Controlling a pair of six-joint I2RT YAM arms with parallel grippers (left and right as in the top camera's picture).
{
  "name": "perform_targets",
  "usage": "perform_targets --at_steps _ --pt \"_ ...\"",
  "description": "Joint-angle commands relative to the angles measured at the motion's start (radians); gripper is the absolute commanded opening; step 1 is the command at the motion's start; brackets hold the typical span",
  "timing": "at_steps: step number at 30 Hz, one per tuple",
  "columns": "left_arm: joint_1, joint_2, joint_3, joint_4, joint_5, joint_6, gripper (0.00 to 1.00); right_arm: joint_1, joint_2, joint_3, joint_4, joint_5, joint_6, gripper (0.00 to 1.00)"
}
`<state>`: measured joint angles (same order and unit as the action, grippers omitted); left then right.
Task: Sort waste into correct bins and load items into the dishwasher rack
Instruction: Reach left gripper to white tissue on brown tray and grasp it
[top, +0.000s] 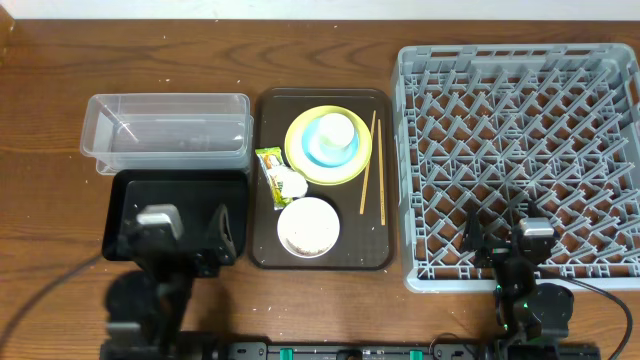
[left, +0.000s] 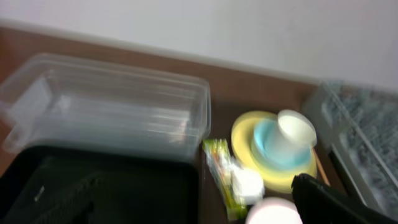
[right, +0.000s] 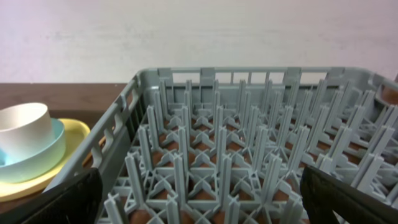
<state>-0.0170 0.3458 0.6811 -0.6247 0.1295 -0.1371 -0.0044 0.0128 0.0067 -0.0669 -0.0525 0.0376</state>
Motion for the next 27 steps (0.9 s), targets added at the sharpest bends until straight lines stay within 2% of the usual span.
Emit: perform_targets --at_steps 1,3,5,9,10,11,12,13,14,19,23,25,26,27 --pt "-0.002 0.26 0.295 -0.194 0.02 -0.011 0.96 -0.006 -0.003 -0.001 -0.003 -0.004 -0.001 0.99" --pt "-0.002 0.438 0.497 -0.376 0.043 -0.011 0.96 -0.006 -0.003 -0.001 -0.003 -0.004 -0.001 0.99" --pt "-0.002 0.58 0.654 -0.496 0.121 -0.011 0.96 -0.006 -0.003 -0.001 -0.003 -0.004 -0.001 0.99" --pt "-0.002 0.782 0.828 -0.618 0.239 -0.011 0.94 -0.006 -0.003 -0.001 -0.003 -0.004 -0.001 0.99" --pt "-0.002 0.819 0.84 -0.615 0.255 -0.011 0.76 -0.006 -0.003 -0.001 -0.003 -0.004 -0.001 0.99" --pt "-0.002 0.85 0.841 -0.606 0.278 -0.025 0.51 -0.006 -0.003 -0.001 -0.003 -0.004 -0.001 0.99" --pt "-0.002 0.874 0.839 -0.604 0.291 -0.064 0.28 -0.006 -0.003 -0.001 -0.003 -0.004 -0.001 0.99" --pt "-0.008 0.908 0.834 -0.603 0.288 -0.134 0.1 -0.006 -0.003 -0.001 -0.003 -0.004 -0.001 0.99" --pt "-0.017 0.932 0.826 -0.598 0.277 -0.172 0.06 -0.006 -0.003 -0.001 -0.003 -0.004 -0.001 0.99" --pt "-0.137 1.05 0.783 -0.522 0.058 -0.357 0.06 -0.006 -0.003 -0.001 -0.003 -0.004 -0.001 0.99" --pt "-0.255 1.145 0.753 -0.395 -0.086 -0.442 0.06 -0.006 -0.003 -0.001 -0.003 -0.004 -0.001 0.99" --pt "-0.29 1.199 0.748 -0.349 -0.138 -0.468 0.21 -0.006 -0.002 -0.001 -0.003 -0.004 -0.001 0.99" --pt "-0.302 1.235 0.748 -0.326 -0.15 -0.474 0.4 -0.006 -0.002 -0.001 -0.003 -0.004 -0.001 0.99" --pt "-0.306 1.265 0.748 -0.308 -0.148 -0.475 0.43 -0.006 -0.002 -0.001 -0.003 -0.004 -0.001 0.99"
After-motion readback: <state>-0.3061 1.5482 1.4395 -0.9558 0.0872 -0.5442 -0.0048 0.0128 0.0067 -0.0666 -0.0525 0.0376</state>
